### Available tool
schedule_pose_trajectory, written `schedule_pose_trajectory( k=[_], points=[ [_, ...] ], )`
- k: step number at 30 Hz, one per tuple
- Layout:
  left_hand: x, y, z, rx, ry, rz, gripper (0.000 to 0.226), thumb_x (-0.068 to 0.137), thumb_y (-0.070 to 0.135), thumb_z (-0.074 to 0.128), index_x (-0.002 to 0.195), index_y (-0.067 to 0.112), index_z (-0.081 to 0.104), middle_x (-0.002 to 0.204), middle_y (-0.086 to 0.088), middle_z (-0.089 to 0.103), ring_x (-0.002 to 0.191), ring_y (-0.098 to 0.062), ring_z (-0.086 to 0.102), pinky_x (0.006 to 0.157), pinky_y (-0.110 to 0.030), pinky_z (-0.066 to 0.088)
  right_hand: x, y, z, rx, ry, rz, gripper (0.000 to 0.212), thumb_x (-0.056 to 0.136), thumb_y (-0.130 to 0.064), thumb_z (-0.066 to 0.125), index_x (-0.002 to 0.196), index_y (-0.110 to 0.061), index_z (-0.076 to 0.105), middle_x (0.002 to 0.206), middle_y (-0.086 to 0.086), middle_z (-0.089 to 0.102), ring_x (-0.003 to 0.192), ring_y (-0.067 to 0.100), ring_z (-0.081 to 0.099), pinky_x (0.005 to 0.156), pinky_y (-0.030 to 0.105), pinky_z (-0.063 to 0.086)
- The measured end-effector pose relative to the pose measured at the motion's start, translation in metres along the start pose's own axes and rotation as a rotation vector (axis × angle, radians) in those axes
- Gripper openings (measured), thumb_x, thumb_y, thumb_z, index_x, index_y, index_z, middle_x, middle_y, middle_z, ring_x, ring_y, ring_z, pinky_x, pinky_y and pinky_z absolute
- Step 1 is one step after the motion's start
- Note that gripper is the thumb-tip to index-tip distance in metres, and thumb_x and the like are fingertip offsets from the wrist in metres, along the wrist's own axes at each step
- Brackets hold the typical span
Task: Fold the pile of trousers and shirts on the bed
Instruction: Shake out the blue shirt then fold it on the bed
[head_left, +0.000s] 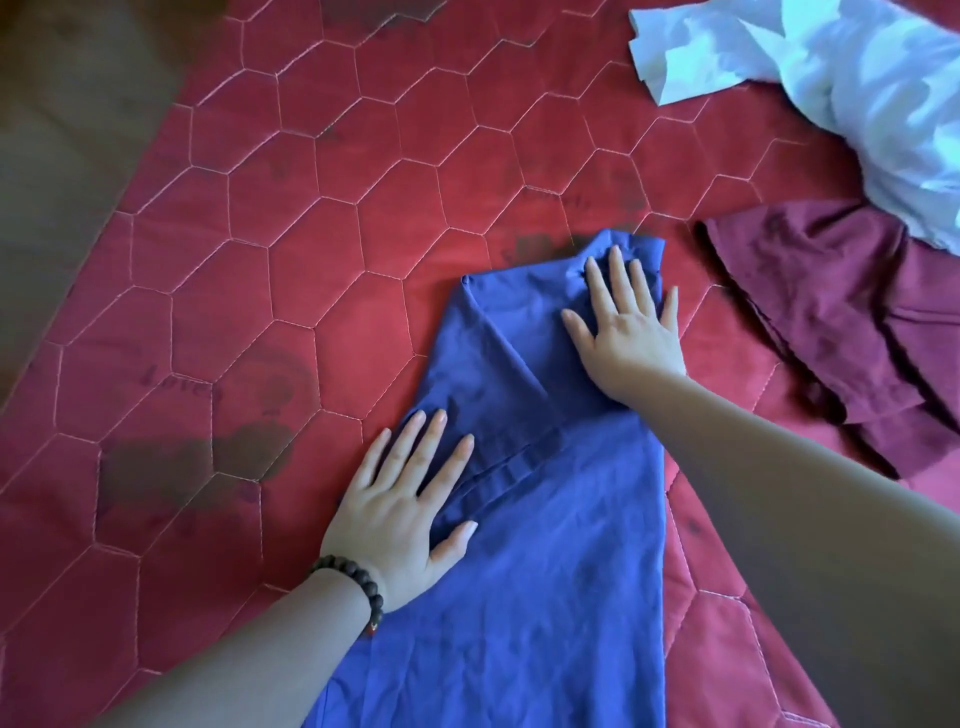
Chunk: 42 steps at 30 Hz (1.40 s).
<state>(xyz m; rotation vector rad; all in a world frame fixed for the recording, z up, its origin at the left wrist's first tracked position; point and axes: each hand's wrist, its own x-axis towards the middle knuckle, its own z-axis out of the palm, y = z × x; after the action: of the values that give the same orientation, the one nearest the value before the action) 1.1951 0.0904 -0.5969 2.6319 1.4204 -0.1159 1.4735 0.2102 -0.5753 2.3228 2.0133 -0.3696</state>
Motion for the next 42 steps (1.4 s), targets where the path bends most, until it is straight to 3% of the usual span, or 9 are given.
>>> schedule_pose_trajectory(
  k=[4,8,12,20,23,25,29,36,42],
  points=[
    [0.0,0.0,0.0,0.009,0.019,0.005,0.077,0.089,0.061,0.037,0.154,0.024,0.018,0.162,-0.01,0.012,0.15,-0.024,0.008,0.119,-0.048,0.017,-0.012,-0.004,0.001,-0.065,0.104,0.019,0.065,0.099,-0.054,0.022,0.155,-0.022,0.008,0.162,-0.001,-0.006,0.149,0.02,-0.007,0.115,0.059,-0.009],
    [-0.001,0.0,0.0,0.014,0.041,0.01,0.074,0.091,0.059,0.036,0.153,0.023,0.019,0.162,-0.01,0.011,0.15,-0.024,0.008,0.119,-0.047,0.016,-0.088,-0.04,0.016,0.059,0.291,-0.143,0.066,0.097,-0.046,0.033,0.152,-0.009,0.023,0.161,0.007,0.015,0.149,0.022,0.007,0.117,0.06,0.003],
    [-0.001,0.001,0.001,0.018,0.055,0.011,0.075,0.089,0.06,0.034,0.153,0.022,0.023,0.161,-0.011,0.012,0.149,-0.024,0.009,0.12,-0.046,0.014,-0.183,-0.073,0.057,0.033,0.137,-0.286,0.065,0.097,-0.048,0.034,0.151,-0.012,0.028,0.16,0.003,0.02,0.149,0.019,0.012,0.117,0.058,0.008],
    [-0.008,0.0,-0.019,0.051,-0.045,-0.016,0.076,0.091,0.065,0.019,0.155,0.025,0.004,0.163,-0.008,-0.002,0.15,-0.023,-0.007,0.119,-0.054,-0.002,-0.263,-0.016,0.055,-0.038,0.039,0.174,0.065,0.1,-0.05,0.025,0.154,-0.016,0.017,0.161,-0.002,0.003,0.149,0.016,-0.002,0.118,0.056,-0.002],
    [-0.038,0.016,-0.029,0.044,0.081,-0.06,0.069,0.092,0.045,0.031,0.152,0.011,0.024,0.161,-0.012,0.011,0.15,-0.027,0.004,0.119,-0.055,0.003,-0.298,-0.046,0.055,-0.039,0.1,0.107,0.06,0.098,-0.039,0.029,0.151,-0.01,0.026,0.16,0.004,0.015,0.149,0.02,0.007,0.118,0.056,0.001],
    [-0.078,0.042,-0.021,-0.032,0.109,0.079,0.064,0.091,0.034,0.034,0.148,0.006,0.032,0.159,-0.013,0.019,0.148,-0.028,0.013,0.12,-0.05,0.01,-0.317,-0.078,0.061,-0.008,0.104,-0.004,0.057,0.095,-0.03,0.032,0.147,-0.007,0.035,0.157,0.007,0.025,0.147,0.023,0.016,0.117,0.059,0.009],
    [-0.146,0.071,0.005,-0.056,-0.088,0.181,0.064,0.095,0.039,0.025,0.152,0.011,0.021,0.161,-0.007,0.015,0.149,-0.022,0.011,0.121,-0.044,0.009,-0.349,-0.108,0.084,0.052,0.023,-0.069,0.057,0.094,-0.028,0.035,0.148,-0.009,0.035,0.157,0.004,0.027,0.146,0.022,0.02,0.114,0.059,0.02],
    [-0.2,0.015,0.012,0.064,-0.088,0.059,0.073,0.094,0.051,0.024,0.153,0.01,0.018,0.161,-0.011,0.014,0.149,-0.023,0.011,0.12,-0.049,0.009,-0.417,-0.057,0.096,-0.098,-0.001,0.087,0.066,0.098,-0.046,0.024,0.151,-0.008,0.021,0.16,0.004,0.014,0.148,0.018,0.008,0.117,0.057,0.007],
    [-0.251,0.077,0.019,-0.041,-0.046,0.132,0.071,0.091,0.043,0.038,0.152,0.009,0.024,0.16,-0.008,0.017,0.149,-0.022,0.011,0.12,-0.05,0.011,-0.443,-0.126,0.111,0.014,0.025,-0.117,0.06,0.096,-0.036,0.033,0.15,-0.009,0.027,0.159,0.005,0.018,0.148,0.021,0.013,0.116,0.058,0.012]
  ],
)
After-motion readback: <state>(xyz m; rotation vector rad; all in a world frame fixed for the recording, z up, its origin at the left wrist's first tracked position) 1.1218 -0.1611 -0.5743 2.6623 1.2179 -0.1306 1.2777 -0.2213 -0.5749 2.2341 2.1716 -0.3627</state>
